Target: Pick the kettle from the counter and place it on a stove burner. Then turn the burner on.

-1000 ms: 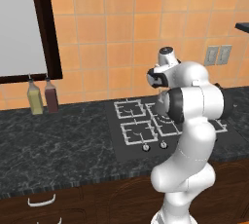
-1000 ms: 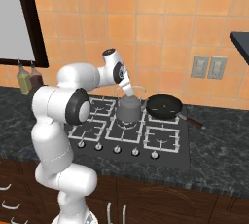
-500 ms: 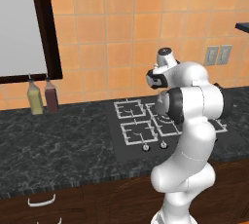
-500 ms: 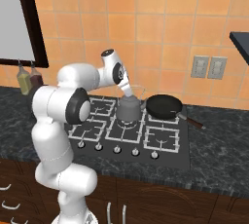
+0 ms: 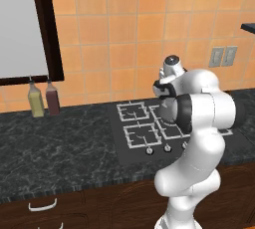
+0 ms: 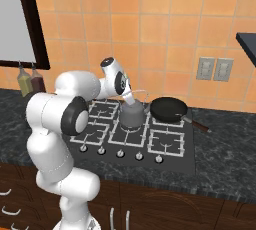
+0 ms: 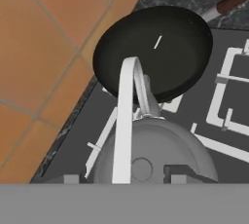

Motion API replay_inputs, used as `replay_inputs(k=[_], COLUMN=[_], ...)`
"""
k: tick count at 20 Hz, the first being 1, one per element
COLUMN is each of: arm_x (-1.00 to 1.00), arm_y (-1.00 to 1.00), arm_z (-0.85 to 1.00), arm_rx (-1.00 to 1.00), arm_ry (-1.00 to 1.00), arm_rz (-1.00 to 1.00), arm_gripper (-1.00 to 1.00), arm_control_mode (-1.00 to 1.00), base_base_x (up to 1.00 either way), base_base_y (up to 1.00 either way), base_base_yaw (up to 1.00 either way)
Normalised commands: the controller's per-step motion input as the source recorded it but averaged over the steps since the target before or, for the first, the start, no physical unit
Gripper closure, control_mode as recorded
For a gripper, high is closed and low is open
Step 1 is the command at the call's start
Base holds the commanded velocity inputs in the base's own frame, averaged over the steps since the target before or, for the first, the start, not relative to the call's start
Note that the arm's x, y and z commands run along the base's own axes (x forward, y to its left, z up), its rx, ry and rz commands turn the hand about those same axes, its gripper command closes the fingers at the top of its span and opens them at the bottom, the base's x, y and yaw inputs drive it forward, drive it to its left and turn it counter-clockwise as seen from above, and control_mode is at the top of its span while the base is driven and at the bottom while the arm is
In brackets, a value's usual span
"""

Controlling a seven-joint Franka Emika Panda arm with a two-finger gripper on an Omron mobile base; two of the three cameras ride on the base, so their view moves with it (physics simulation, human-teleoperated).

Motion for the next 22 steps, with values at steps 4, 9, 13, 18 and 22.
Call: replay_inputs(k=[4, 9, 13, 18, 22], arm_x=[-0.02, -0.19, -0.14, -0.54, -0.77], arm_y=[0.0, 0.0, 0.0, 0.0, 0.0], arm_z=[0.0, 0.31, 0.53, 0.41, 0.14], arm_rx=[0.0, 0.0, 0.0, 0.0, 0.0], arm_ry=[-0.06, -0.04, -0.06, -0.02, 0.06], arm_rz=[0.0, 0.0, 0.0, 0.0, 0.08], arm_gripper=[-1.0, -1.0, -1.0, -1.0, -1.0], arm_control_mode=[-1.0, -1.0, -1.0, -1.0, -1.0], base_base_x=[0.0, 0.0, 0.0, 0.0, 0.0], base_base_y=[0.0, 0.0, 0.0, 0.0, 0.0], base_base_yaw=[0.0, 0.0, 0.0, 0.0, 0.0])
